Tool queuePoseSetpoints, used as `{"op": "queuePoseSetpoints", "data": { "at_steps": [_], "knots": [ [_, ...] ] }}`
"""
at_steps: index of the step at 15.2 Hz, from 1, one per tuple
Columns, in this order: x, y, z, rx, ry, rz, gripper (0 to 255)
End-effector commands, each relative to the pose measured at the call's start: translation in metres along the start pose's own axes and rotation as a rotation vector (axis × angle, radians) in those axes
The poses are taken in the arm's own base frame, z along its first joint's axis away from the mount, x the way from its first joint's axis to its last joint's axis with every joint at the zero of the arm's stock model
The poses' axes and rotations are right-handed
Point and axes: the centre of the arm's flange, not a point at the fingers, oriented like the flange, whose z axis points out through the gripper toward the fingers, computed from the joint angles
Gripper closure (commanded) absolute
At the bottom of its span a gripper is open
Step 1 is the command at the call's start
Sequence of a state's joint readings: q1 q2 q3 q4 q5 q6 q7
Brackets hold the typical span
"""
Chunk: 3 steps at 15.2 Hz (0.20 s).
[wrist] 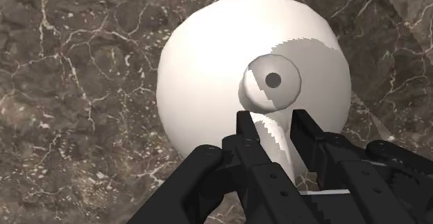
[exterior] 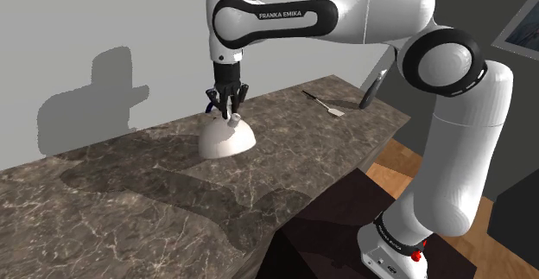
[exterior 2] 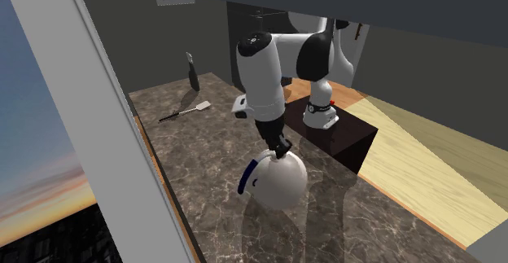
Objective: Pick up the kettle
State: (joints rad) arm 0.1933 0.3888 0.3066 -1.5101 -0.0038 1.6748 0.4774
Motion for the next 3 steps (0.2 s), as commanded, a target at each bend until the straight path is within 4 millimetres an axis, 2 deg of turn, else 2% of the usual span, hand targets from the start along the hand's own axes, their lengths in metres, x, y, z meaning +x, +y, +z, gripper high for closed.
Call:
{"op": "queuePoseSetpoints", "data": {
  "at_steps": [1,3],
  "knots": [
    [-0.0019,-0.0007,-0.0117,0.0,0.001,0.0,255],
    [-0.0021,-0.0007,-0.0125,0.0,0.001,0.0,255]
  ]
}}
